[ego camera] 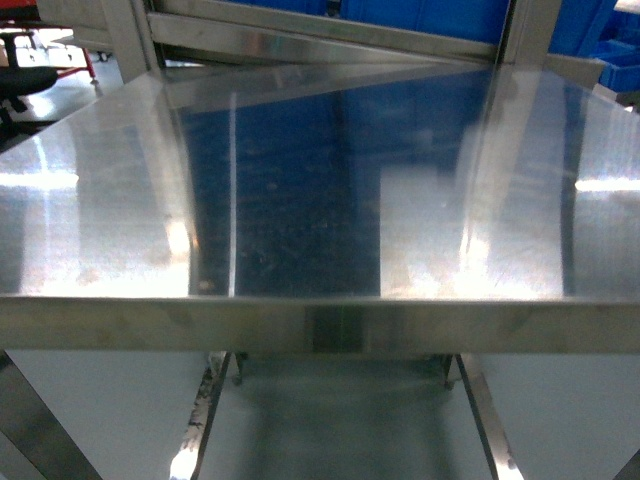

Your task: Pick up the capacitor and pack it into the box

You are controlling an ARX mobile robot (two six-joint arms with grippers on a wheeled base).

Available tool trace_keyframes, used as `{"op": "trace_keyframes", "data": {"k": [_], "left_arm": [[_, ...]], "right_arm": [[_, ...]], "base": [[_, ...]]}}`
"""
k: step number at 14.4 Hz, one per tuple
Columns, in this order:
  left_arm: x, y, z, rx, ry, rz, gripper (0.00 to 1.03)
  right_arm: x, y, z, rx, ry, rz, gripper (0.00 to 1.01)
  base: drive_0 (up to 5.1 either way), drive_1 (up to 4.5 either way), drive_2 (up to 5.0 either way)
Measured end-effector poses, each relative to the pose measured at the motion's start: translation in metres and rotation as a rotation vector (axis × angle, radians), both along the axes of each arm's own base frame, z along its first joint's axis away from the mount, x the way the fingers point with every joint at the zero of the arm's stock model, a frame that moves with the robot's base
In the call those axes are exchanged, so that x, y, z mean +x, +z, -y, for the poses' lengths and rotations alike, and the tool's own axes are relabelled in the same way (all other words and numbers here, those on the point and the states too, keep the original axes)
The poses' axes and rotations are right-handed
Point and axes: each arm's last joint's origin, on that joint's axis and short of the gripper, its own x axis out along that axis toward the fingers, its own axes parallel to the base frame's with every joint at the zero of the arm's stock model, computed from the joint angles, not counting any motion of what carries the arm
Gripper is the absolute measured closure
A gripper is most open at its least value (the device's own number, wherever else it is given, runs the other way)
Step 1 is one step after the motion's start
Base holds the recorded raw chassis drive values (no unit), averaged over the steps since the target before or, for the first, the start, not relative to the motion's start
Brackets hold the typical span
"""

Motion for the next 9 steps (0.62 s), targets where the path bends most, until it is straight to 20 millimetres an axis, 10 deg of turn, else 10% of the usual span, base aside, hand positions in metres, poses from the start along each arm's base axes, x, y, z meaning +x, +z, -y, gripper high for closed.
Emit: {"op": "trace_keyframes", "data": {"k": [9], "left_arm": [[0.0000,0.0000,0.0000,0.000,0.000,0.000,0.59]], "right_arm": [[0.0000,0.0000,0.0000,0.000,0.000,0.000,0.03]], "base": [[0.0,0.00,0.0]]}}
